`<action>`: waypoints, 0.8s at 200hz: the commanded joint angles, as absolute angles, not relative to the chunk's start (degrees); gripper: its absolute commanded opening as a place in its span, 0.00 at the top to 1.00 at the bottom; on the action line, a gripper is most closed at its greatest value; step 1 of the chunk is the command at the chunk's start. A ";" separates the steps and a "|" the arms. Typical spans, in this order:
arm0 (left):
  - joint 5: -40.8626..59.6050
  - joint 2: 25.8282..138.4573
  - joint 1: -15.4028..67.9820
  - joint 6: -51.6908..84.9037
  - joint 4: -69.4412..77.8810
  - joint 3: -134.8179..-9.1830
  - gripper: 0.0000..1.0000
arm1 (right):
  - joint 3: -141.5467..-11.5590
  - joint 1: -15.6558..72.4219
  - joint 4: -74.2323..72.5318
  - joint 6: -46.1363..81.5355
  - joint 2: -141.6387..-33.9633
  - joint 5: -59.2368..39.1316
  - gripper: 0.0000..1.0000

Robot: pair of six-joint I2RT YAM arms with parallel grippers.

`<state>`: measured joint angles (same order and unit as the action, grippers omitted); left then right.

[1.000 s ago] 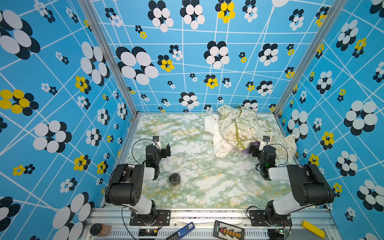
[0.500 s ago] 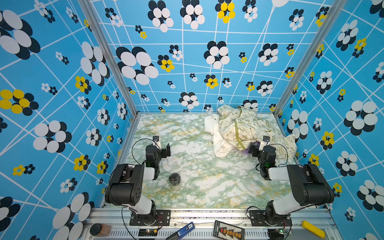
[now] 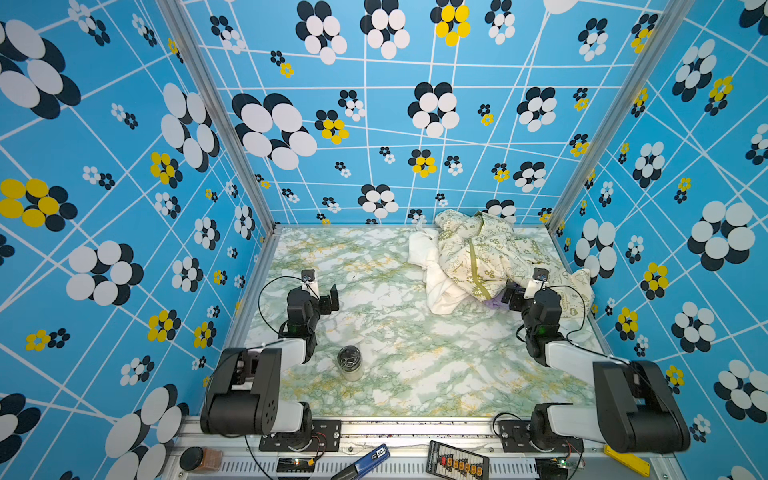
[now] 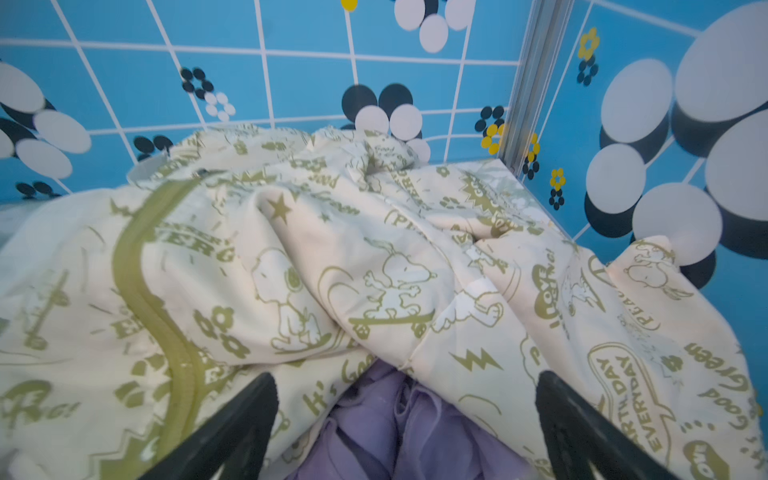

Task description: Pick out a specific cloth from the pile

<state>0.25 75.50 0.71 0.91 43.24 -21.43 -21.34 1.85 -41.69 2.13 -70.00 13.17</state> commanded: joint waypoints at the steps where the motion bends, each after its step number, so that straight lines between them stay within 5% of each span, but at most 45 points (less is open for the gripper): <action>1: 0.79 65.05 0.26 1.98 29.73 -22.68 0.01 | -24.12 2.11 -26.42 3.30 -60.58 12.73 0.01; 61: 8.68 41.21 0.52 4.40 -4.51 -30.49 0.01 | -34.52 2.11 5.07 16.65 -49.39 10.34 0.09; 121: 22.39 40.51 1.01 9.49 -17.68 -36.37 0.01 | -35.46 1.71 15.02 29.50 -53.52 9.75 0.31; 160: 25.01 42.68 2.31 10.06 -18.59 -38.30 0.01 | -37.43 1.41 15.12 32.30 -60.64 10.14 0.35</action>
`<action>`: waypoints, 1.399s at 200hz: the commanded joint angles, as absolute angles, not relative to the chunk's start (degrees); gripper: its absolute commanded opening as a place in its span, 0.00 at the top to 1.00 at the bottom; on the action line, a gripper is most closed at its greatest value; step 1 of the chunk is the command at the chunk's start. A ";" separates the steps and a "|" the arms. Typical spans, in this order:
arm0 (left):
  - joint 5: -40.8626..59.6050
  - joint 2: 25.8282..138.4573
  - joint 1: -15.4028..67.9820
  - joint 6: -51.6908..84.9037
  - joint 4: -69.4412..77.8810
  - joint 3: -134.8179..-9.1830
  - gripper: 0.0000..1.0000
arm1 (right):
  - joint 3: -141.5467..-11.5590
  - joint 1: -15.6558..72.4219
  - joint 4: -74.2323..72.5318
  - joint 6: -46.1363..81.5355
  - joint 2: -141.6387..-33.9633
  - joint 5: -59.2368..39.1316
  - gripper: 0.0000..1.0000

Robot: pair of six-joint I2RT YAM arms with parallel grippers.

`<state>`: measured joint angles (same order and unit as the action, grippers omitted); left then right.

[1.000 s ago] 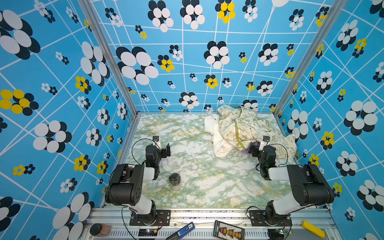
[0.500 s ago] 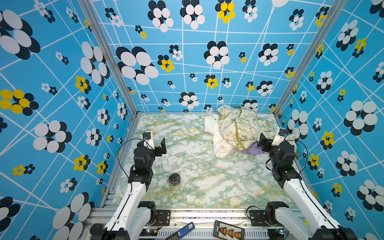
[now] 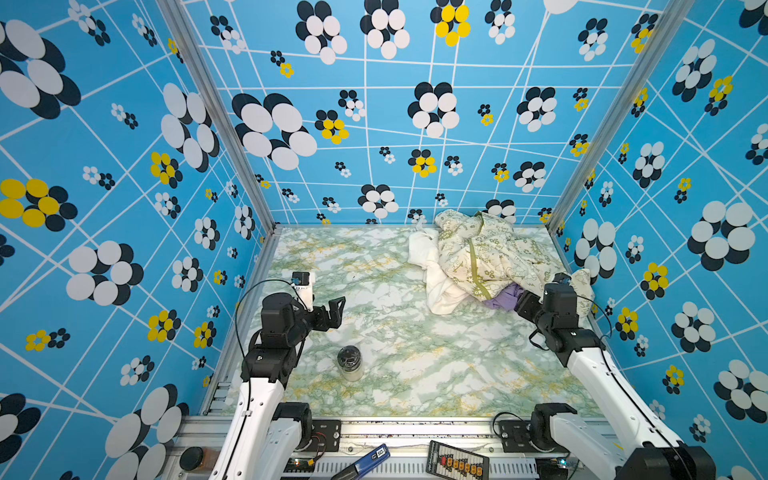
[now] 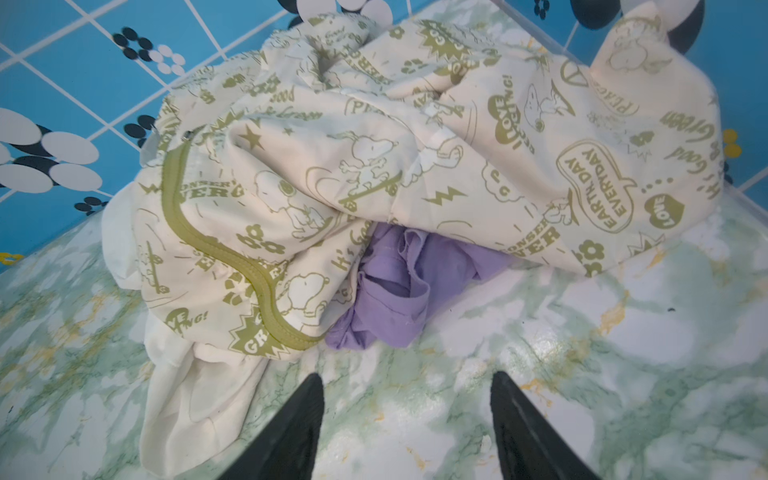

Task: Pick out a specific cloth from the pile
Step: 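Reach the right gripper to the purple cloth under the blanket and grasp it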

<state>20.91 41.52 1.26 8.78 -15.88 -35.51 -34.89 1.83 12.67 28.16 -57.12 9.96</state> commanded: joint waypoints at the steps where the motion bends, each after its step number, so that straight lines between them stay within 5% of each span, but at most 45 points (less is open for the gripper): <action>1: 25.03 42.74 2.34 10.08 -18.61 -38.31 0.01 | -37.52 1.41 15.12 32.37 -60.82 10.12 0.36; 181: 22.65 46.65 9.56 11.97 -14.68 -39.68 0.01 | -45.14 -1.41 2.46 34.49 -85.37 5.06 0.42; 280: 21.98 44.93 9.67 12.15 -14.68 -39.84 0.01 | -44.98 -1.76 1.87 35.33 -84.37 3.60 1.00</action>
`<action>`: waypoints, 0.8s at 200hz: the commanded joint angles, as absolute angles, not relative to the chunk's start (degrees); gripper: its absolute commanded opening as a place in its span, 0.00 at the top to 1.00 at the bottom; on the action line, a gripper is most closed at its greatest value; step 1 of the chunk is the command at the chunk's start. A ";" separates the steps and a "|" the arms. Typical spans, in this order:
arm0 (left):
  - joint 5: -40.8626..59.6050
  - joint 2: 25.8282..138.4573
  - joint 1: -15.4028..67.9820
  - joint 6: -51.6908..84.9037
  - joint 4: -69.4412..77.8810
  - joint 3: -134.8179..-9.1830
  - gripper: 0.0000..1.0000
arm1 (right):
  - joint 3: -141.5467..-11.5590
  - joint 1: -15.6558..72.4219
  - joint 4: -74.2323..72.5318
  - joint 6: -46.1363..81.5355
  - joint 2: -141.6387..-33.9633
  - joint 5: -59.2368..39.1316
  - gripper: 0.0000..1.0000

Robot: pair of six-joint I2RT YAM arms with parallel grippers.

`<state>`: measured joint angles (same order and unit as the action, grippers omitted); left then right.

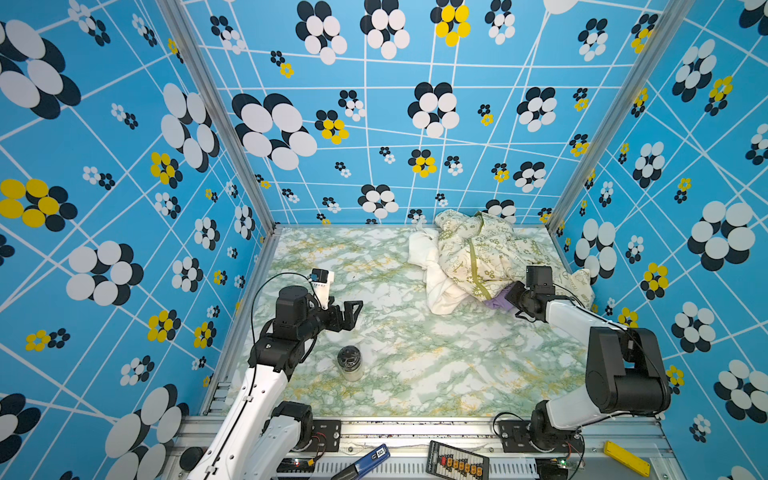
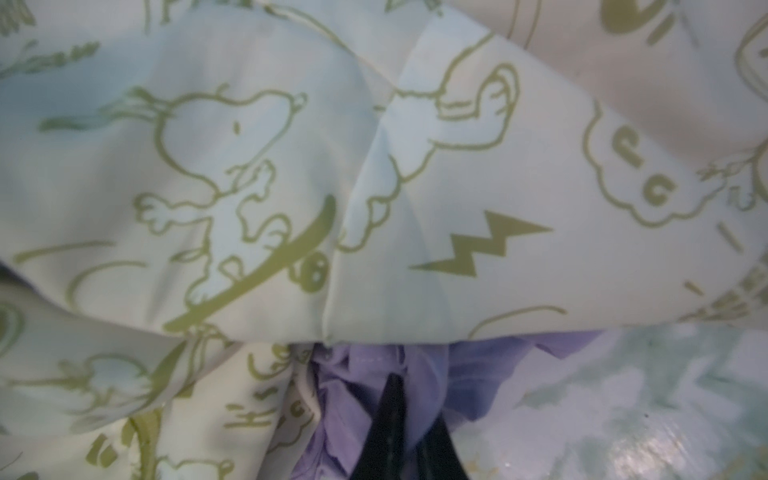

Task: Pick out a specific cloth from the pile
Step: 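Reach the right gripper to the purple cloth under the blanket and grasp it, then lift the purple cloth with the right gripper, pulling it out of the pile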

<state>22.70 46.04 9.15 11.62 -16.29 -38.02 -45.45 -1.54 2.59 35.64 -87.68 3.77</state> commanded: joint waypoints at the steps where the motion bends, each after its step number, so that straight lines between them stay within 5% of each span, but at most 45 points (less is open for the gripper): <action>1: 21.93 44.92 9.62 12.18 -14.68 -39.87 0.01 | -44.90 -1.80 1.86 35.29 -84.24 3.60 1.00; 160: 21.27 44.59 9.89 13.32 -13.89 -39.65 0.01 | -51.36 -1.76 5.01 33.52 -68.27 2.30 1.00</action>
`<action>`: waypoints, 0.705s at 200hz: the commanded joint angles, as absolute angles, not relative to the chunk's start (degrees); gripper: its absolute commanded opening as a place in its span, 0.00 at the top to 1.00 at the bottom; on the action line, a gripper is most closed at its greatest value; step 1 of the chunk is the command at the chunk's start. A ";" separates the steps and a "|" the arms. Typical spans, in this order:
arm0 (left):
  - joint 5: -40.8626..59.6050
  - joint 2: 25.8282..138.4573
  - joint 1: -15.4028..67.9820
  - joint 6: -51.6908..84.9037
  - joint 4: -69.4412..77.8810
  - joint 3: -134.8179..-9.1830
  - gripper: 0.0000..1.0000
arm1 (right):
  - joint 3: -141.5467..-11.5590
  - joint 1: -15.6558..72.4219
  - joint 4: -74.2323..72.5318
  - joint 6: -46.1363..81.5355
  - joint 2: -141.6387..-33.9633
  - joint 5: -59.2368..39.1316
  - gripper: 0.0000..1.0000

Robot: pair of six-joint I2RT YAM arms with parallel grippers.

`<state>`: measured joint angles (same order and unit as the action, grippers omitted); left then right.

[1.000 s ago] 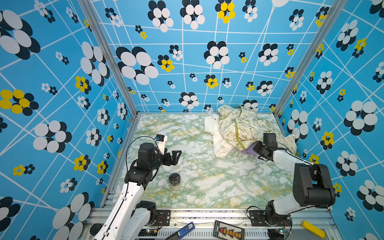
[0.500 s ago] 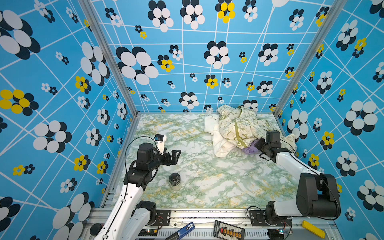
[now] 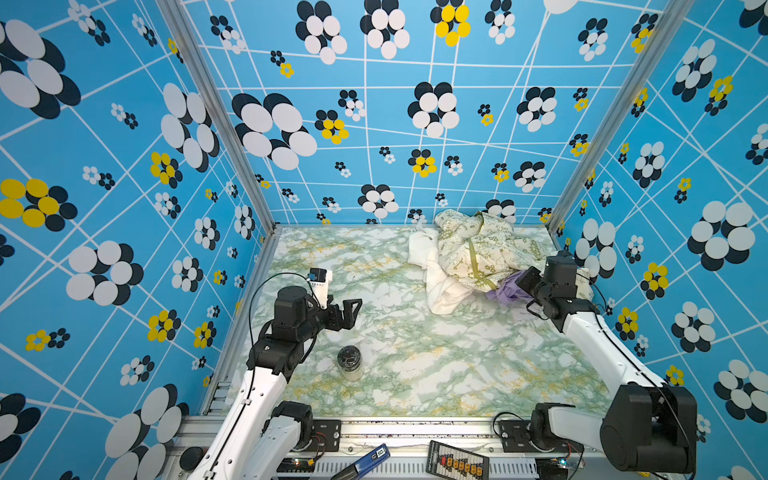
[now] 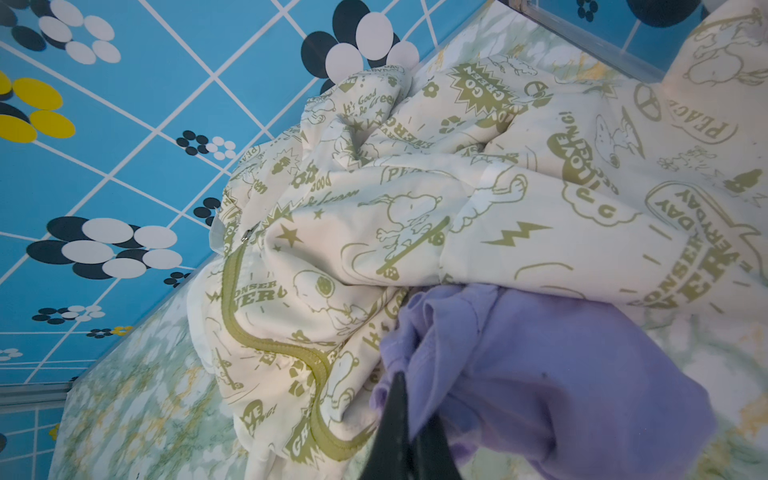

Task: Pick out a specific cloth from the pile
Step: 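Lift the purple cloth with the right gripper, pulling it out of the pile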

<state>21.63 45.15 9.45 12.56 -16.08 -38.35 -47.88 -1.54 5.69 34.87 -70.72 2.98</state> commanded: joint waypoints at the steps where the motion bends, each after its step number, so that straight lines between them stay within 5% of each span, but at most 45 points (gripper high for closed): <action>1: 21.27 44.58 9.91 13.34 -13.89 -39.64 0.01 | -51.43 -1.76 5.01 33.50 -68.24 2.29 1.00; 141: 21.18 44.21 10.03 13.63 -13.55 -39.35 0.01 | -62.54 -1.67 7.03 31.05 -63.97 -1.05 1.00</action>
<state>21.61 45.15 9.52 12.93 -14.81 -38.35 -58.41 -1.54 9.08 33.19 -66.89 -0.19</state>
